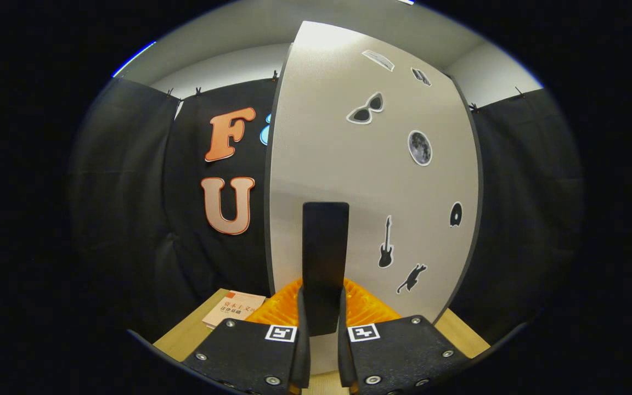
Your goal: Open the shoe cabinet door, grab the shoes and put them into the shoe cabinet, then close the shoe cabinet door.
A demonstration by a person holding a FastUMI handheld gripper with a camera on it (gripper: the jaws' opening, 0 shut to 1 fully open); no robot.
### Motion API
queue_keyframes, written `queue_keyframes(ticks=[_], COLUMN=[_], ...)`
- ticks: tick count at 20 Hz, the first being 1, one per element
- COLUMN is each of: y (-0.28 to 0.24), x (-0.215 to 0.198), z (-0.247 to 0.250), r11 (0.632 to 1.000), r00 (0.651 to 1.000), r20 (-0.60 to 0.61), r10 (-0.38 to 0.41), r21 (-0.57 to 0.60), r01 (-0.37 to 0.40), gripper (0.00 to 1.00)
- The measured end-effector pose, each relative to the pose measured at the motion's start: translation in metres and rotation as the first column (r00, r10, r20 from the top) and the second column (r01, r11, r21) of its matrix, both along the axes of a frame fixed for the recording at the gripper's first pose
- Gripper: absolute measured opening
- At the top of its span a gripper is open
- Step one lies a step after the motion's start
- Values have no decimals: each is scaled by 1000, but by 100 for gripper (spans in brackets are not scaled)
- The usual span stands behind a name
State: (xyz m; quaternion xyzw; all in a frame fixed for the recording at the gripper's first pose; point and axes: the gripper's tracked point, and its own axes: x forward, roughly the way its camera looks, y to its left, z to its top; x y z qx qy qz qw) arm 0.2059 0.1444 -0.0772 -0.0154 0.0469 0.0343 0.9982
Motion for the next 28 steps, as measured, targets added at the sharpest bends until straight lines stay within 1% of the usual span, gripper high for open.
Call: queue_keyframes(ticks=[3, 6, 7, 11, 16, 21, 25, 28], y=[-17, -35, -34, -54, -78, -109, -145, -179], x=[-26, -48, -46, -64, -80, -94, -103, -112], z=[2, 3, 4, 6, 5, 4, 4, 1], r11=[1000, 1000, 1000, 999, 998, 996, 997, 998], r00=[1000, 1000, 1000, 999, 998, 996, 996, 998], r20=[9, 15, 19, 17, 21, 35, 44, 48], r10=[-14, 3, 11, 41, 58, 81, 74, 50], r21=[-2, -3, -1, 0, 28, 30, 30, 38], r01=[14, -2, -11, -41, -59, -82, -76, -52], gripper=[20, 20, 20, 19, 19, 19, 18, 17])
